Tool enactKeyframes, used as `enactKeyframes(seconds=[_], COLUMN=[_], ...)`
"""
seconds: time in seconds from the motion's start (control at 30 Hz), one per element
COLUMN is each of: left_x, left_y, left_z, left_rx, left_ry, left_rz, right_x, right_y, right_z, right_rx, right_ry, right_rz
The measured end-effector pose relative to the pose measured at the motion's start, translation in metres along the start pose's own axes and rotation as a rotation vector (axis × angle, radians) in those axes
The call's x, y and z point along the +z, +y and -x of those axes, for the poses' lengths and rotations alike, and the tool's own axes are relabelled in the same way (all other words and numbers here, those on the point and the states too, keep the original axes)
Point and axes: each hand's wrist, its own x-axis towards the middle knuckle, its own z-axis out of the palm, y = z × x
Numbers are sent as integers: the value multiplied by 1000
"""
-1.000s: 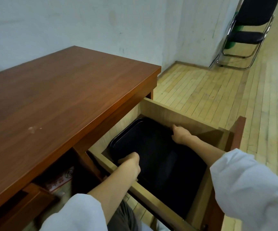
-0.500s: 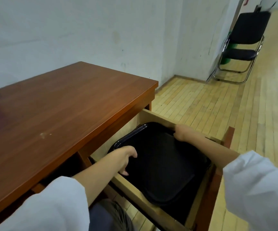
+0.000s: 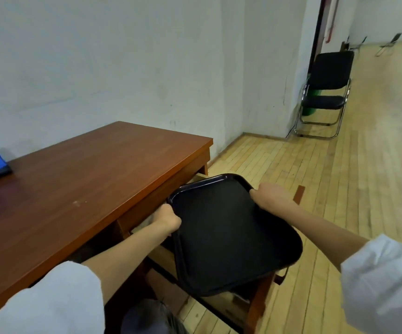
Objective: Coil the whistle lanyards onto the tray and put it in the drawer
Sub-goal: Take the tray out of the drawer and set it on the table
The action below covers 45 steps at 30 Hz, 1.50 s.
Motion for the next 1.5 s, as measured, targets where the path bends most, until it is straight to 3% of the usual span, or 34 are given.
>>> enactKeyframes(seconds=[0.2,0.43,0.7,0.97,1.23,1.5], left_x=[1,-50,-161,-262,-297,-294], left_y=[23,20,-61,-189,-271,-296], left_z=[45,77,90,88,73,30], left_rx=[149,233,179,-93,-205,-241], left_ry=[0,202,494,682,696,665], left_rz=[160,229,278,416,319,367], right_x=[-28,-61,-67,-12,54,82], right_y=[38,11,-126,-303,-430,-460], right_z=[46,74,75,73,60,34], right_rx=[66,-29,-336,-644,-717,-721], right_ry=[83,125,191,23,-75,-20], right_rz=[-12,-64,-81,-124,-29,51])
